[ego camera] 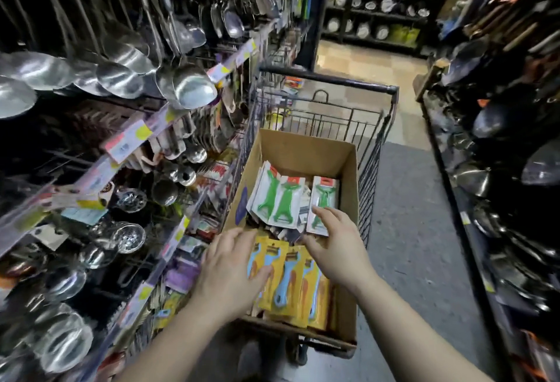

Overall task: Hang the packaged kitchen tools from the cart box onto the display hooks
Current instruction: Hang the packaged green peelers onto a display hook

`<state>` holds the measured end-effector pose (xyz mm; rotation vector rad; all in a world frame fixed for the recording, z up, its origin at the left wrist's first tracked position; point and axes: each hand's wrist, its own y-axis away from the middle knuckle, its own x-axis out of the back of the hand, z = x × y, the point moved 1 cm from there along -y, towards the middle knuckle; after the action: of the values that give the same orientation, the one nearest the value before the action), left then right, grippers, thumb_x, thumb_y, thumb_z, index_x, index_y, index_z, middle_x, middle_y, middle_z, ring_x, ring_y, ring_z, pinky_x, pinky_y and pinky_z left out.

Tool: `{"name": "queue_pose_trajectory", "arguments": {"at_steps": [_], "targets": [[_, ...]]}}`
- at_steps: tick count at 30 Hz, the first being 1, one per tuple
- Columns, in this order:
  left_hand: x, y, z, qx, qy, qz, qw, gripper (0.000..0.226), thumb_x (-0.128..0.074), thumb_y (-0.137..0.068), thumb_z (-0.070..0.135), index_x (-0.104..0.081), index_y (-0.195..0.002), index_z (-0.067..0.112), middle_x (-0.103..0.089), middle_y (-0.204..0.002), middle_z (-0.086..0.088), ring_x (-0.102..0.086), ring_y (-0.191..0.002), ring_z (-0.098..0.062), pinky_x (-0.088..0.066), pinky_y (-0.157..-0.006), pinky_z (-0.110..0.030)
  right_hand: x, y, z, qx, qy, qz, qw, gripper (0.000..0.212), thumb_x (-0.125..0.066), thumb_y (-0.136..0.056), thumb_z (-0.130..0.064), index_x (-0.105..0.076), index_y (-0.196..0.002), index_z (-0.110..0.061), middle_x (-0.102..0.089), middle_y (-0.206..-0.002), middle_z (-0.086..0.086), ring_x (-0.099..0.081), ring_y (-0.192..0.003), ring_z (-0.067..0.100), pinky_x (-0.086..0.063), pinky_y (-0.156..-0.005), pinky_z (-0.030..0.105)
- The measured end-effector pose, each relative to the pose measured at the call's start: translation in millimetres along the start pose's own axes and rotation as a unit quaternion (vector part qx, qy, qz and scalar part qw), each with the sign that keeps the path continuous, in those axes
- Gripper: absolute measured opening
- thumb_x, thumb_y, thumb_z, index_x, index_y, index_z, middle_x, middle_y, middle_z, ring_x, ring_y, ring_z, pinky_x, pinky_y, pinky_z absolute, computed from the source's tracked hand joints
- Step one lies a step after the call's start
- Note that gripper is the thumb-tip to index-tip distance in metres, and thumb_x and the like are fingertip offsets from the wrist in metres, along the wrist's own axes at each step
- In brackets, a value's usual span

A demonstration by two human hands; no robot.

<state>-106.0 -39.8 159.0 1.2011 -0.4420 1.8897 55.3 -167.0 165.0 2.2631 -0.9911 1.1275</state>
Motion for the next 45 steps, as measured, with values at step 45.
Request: {"name": "queue_pose_trajectory", "arguments": {"at_steps": [45], "targets": [[-164.2, -362.7, -53.2, 0.155, -0.009, -0.077, 0.985, 0.076, -0.065, -0.092, 0.038, -0.028, -0.155, 0.018, -0.023, -0.162, -0.010, -0.021, -0.147, -0.032, -0.023, -0.119, -0.045, -182.3, -264.8, 139.0, -0.224, -0.119, -0.139, 0.957, 0.059, -0.065, -0.092, -0.026, -0.044, -0.146, -0.017, -0.047, -0.143, 0.011, -0.042, -0.134, 0.028, -0.034, -0.113, 0.038]]}}
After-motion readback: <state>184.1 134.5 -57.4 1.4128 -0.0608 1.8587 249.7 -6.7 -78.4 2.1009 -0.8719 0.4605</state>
